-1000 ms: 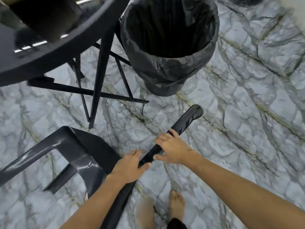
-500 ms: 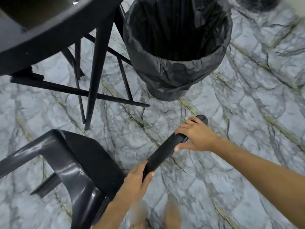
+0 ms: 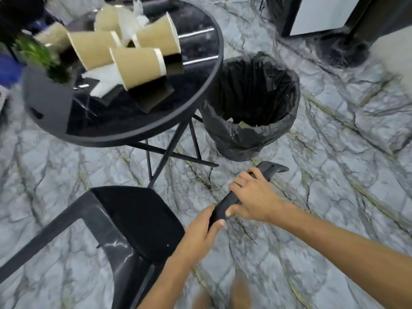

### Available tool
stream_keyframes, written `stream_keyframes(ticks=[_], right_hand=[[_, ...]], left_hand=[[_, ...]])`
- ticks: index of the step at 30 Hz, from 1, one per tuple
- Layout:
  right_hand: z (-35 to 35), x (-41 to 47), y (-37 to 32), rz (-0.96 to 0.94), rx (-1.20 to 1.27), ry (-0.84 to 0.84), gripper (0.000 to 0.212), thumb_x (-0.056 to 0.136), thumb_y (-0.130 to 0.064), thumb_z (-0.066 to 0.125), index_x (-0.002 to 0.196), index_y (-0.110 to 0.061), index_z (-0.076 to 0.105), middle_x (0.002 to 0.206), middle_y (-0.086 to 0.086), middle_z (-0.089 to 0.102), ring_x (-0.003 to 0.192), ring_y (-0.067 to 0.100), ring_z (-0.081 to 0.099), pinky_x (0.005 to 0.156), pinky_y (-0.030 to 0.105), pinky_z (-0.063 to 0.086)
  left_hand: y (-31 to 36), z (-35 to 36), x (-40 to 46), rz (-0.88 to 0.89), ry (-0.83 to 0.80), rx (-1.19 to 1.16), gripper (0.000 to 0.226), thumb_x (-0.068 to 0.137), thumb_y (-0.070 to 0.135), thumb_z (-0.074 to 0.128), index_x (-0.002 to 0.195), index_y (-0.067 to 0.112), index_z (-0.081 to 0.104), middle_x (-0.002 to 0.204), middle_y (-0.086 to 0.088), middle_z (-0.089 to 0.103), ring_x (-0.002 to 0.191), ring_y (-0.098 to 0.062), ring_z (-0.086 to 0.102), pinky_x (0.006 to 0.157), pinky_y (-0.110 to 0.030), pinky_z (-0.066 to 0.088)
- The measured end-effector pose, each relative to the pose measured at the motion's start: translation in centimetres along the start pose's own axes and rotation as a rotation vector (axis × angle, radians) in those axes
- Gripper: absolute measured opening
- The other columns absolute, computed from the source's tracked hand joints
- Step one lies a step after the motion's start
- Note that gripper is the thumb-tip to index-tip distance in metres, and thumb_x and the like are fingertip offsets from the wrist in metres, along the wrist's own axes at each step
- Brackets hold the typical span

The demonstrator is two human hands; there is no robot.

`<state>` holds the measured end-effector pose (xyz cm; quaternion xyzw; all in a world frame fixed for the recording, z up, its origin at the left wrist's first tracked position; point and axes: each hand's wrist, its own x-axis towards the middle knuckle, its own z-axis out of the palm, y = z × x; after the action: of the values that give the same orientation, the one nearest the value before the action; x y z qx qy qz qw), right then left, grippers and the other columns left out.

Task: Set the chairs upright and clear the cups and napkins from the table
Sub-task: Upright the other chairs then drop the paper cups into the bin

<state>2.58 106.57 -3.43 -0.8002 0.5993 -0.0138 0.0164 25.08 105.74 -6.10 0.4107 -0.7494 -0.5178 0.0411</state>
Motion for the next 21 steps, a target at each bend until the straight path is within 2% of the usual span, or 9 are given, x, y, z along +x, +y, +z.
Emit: stream_keyframes(ticks=[3,6,10,13,15,17,21], right_hand=[[-7.5,0.7,-1.9,-0.036,-0.078,0.030,0.064,0.070,-0.073,0.064,0.073,-0.009,0.065,0.071,0.003,0.059,0.078,0.026,0.056,0.092,0.044,0.031],[-13.9,1.0,-3.6,-0.066,-0.167,0.063,0.064,0.069,-0.072,0.064,0.076,-0.009,0.066,0.074,0.004,0.061,0.080,0.027,0.057,0.094,0.043,0.031],[-21.5,0.2,-6.7,-0.120,-0.251,0.149,0.062,0.068,-0.073,0.065,0.083,-0.013,0.069,0.081,0.001,0.064,0.087,0.026,0.058,0.100,0.046,0.029],[-26.4,-0.6,-7.9,-0.098,-0.224,0.185,0.060,0.083,-0.072,0.047,0.105,-0.021,0.068,0.102,-0.001,0.066,0.102,0.027,0.059,0.102,0.052,0.034],[-28.1,-0.6,-9.5,-0.117,-0.103,0.160,0.056,0.088,-0.069,0.042,0.116,-0.025,0.064,0.103,-0.002,0.063,0.098,0.026,0.061,0.091,0.046,0.043],[-28.7,-0.6,-12.7,-0.131,0.031,0.123,0.051,0.088,-0.062,0.047,0.117,-0.023,0.063,0.099,-0.002,0.061,0.089,0.025,0.060,0.077,0.041,0.047],[-29.0,-1.1,-20.5,-0.172,0.014,0.183,0.041,0.076,-0.046,0.078,0.099,-0.014,0.065,0.088,0.002,0.061,0.076,0.027,0.060,0.067,0.040,0.046]], left_hand=[[4.9,-3.8,-2.2,0.075,0.038,0.030,0.047,0.100,0.054,0.048,0.141,0.033,0.042,0.120,0.009,0.063,0.106,-0.007,0.062,0.088,-0.031,0.052],[9.1,-6.8,-4.8,0.158,0.104,0.010,0.054,0.095,0.051,0.054,0.140,0.021,0.048,0.114,0.015,0.062,0.099,0.008,0.059,0.087,-0.016,0.047],[10.7,-8.7,-9.8,0.169,0.212,-0.056,0.051,0.097,0.038,0.063,0.142,0.019,0.049,0.118,0.008,0.069,0.105,-0.001,0.065,0.089,-0.023,0.053],[10.3,-9.9,-14.3,0.136,0.286,-0.146,0.047,0.097,0.025,0.065,0.141,0.019,0.050,0.121,0.007,0.069,0.106,0.000,0.067,0.090,-0.023,0.054],[9.4,-10.6,-17.3,0.118,0.310,-0.149,0.045,0.096,0.025,0.065,0.139,0.024,0.051,0.123,0.011,0.068,0.112,0.000,0.064,0.095,-0.028,0.053],[8.4,-11.1,-20.4,0.086,0.326,-0.163,0.043,0.095,0.025,0.067,0.136,0.030,0.053,0.123,0.014,0.068,0.117,-0.002,0.062,0.099,-0.031,0.052],[7.7,-12.7,-26.1,0.039,0.342,-0.193,0.044,0.093,0.024,0.070,0.128,0.045,0.054,0.120,0.030,0.066,0.115,0.010,0.060,0.099,-0.020,0.049]])
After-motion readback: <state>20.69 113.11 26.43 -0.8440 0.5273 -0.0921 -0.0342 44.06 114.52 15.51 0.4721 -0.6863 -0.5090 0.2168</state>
